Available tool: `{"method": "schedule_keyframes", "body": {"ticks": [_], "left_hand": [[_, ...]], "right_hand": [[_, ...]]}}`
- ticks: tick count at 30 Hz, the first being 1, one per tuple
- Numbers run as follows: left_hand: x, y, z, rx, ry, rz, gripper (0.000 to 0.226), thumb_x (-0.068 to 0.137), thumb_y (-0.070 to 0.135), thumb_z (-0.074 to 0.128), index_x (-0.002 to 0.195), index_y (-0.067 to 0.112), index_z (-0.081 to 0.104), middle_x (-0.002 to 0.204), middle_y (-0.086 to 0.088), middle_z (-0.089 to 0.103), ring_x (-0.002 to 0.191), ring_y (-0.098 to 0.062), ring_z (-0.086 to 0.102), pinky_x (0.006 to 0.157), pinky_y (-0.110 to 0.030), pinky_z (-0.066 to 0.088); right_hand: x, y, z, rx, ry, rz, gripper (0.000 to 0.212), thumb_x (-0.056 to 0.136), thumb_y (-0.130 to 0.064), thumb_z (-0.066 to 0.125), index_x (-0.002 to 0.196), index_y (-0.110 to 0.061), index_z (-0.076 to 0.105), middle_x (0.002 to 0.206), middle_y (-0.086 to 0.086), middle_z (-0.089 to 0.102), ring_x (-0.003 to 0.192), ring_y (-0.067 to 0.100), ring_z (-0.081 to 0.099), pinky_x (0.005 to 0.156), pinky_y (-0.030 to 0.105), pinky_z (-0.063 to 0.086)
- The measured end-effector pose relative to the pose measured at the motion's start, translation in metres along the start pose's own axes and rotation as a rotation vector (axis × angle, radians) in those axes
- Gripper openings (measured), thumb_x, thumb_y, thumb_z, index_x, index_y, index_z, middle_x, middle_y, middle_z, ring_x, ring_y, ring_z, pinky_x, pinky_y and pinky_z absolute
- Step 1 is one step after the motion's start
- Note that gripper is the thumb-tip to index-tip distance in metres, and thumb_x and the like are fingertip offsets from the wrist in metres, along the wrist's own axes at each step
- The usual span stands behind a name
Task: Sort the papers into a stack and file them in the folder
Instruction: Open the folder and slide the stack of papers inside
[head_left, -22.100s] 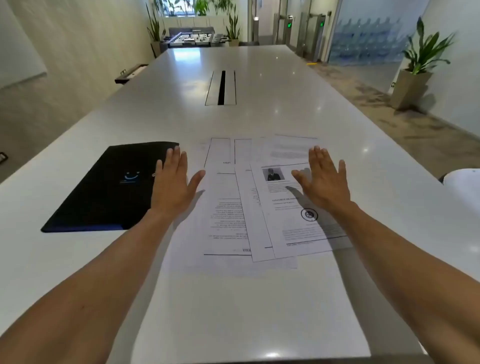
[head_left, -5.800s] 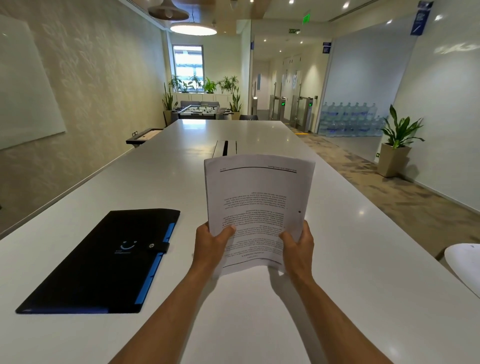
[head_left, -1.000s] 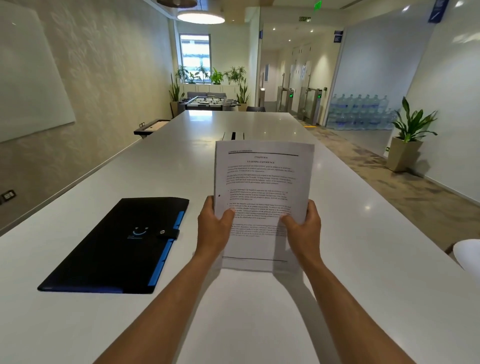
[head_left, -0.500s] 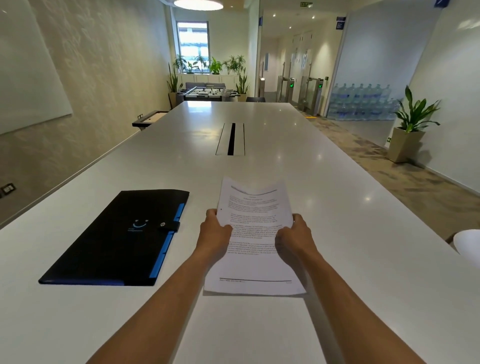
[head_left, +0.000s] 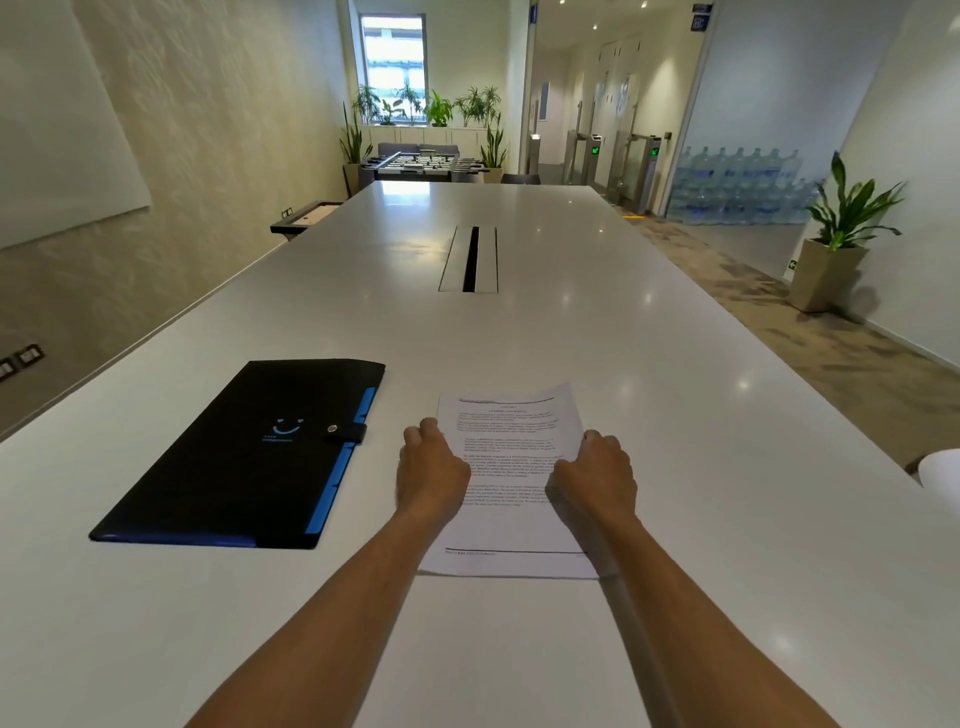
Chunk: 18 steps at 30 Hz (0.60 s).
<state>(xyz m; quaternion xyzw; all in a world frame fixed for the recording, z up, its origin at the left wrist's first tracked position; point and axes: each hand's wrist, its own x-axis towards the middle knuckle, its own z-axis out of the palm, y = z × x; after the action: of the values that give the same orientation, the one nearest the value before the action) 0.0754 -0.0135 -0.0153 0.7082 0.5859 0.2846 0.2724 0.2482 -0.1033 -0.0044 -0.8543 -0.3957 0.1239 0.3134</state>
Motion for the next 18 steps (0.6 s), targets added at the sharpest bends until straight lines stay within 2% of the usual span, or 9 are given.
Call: {"method": "schedule_keyframes", "body": {"ticks": [2, 4, 10, 16, 18], "left_hand": [[0.000, -0.006, -0.001, 0.085, 0.055, 0.023, 0.052, 0.089, 0.019, 0.061, 0.136, 0.015, 0.039, 0.130, -0.007, 0.046, 0.110, -0.021, 0.047, 0.084, -0.030, 0.045], [0.000, -0.012, -0.002, 0.146, 0.092, 0.063, 0.044, 0.090, 0.024, 0.059, 0.131, 0.017, 0.046, 0.127, -0.005, 0.050, 0.111, -0.021, 0.047, 0.090, -0.034, 0.044], [0.008, -0.024, -0.025, 0.173, 0.266, 0.163, 0.021, 0.092, 0.029, 0.059, 0.111, 0.021, 0.063, 0.115, -0.001, 0.061, 0.108, -0.018, 0.050, 0.087, -0.034, 0.044], [0.034, -0.052, -0.075, 0.313, 0.308, 0.259, 0.021, 0.094, 0.019, 0.058, 0.111, 0.012, 0.066, 0.117, -0.009, 0.063, 0.110, -0.024, 0.057, 0.093, -0.041, 0.047], [0.039, -0.068, -0.089, 0.409, 0.303, 0.294, 0.026, 0.095, 0.018, 0.054, 0.117, 0.009, 0.064, 0.124, -0.012, 0.061, 0.118, -0.027, 0.054, 0.097, -0.044, 0.043]], "right_hand": [[0.000, 0.001, 0.001, -0.066, 0.017, 0.011, 0.038, 0.076, -0.025, 0.059, 0.111, -0.009, 0.055, 0.111, 0.012, 0.054, 0.105, 0.029, 0.052, 0.073, 0.033, 0.042], [-0.001, 0.000, 0.001, -0.101, 0.037, 0.020, 0.039, 0.077, -0.026, 0.058, 0.111, -0.007, 0.056, 0.113, 0.014, 0.055, 0.108, 0.031, 0.050, 0.075, 0.035, 0.040], [-0.006, -0.018, 0.000, -0.067, 0.206, -0.063, 0.050, 0.077, -0.023, 0.059, 0.125, -0.008, 0.056, 0.121, 0.016, 0.058, 0.112, 0.034, 0.050, 0.089, 0.041, 0.042], [-0.013, -0.062, 0.020, -0.081, 0.200, -0.273, 0.043, 0.081, -0.021, 0.059, 0.123, -0.012, 0.061, 0.122, 0.013, 0.061, 0.114, 0.031, 0.049, 0.092, 0.040, 0.039], [-0.017, -0.077, 0.029, -0.092, 0.181, -0.320, 0.041, 0.081, -0.020, 0.059, 0.121, -0.013, 0.063, 0.121, 0.012, 0.062, 0.113, 0.030, 0.049, 0.091, 0.040, 0.039]]}}
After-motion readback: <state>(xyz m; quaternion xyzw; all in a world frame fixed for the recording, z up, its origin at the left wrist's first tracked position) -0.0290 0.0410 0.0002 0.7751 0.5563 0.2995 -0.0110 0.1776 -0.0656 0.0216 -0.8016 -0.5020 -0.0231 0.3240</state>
